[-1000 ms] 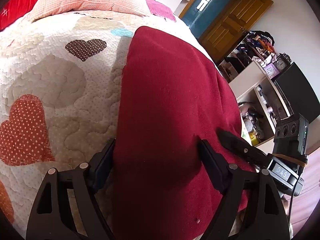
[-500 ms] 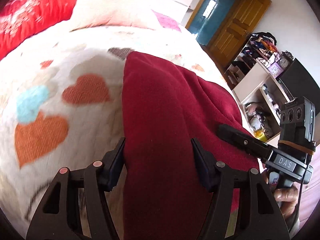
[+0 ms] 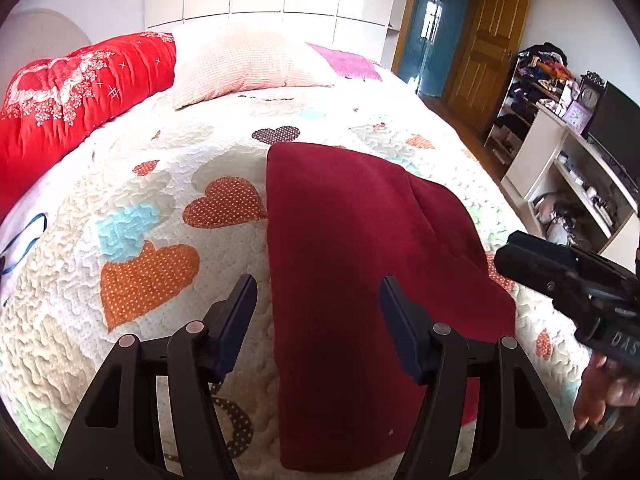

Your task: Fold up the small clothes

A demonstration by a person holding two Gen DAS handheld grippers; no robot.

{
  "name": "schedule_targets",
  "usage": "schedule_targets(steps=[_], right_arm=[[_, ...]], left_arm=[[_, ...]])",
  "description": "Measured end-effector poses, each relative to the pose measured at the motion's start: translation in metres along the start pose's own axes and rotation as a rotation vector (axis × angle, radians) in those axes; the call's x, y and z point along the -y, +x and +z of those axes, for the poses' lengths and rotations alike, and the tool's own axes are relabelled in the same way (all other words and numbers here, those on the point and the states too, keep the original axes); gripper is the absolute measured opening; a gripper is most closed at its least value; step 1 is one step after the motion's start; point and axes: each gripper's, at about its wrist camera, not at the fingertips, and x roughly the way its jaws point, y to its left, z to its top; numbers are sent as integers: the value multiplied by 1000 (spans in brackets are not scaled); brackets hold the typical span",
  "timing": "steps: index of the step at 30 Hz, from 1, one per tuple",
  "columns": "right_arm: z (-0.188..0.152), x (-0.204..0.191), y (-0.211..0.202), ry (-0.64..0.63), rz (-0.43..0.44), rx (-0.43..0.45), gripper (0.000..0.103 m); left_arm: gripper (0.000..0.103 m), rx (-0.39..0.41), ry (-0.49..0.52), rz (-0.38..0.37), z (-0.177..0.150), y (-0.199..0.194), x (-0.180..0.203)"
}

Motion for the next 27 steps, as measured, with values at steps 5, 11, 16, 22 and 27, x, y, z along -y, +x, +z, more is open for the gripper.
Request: schedule_targets(steps=[5, 11, 16, 22, 27], right_arm=[[-12, 11, 48, 1, -99, -104, 33], [-15, 21, 52, 26, -82, -90, 33], [-19, 6, 20, 7, -71, -67, 33], [-47, 4, 22, -4, -124, -106, 33], [-49, 4, 3, 59, -61, -50, 33]], left_arm=[[64, -57, 14, 22, -2, 31, 4], [67, -61, 4, 25, -1, 39, 6], [67, -53, -3, 36, -1, 35, 7], [67, -35, -17, 46, -5, 25, 9], [67, 9, 11, 82, -12, 10, 16]])
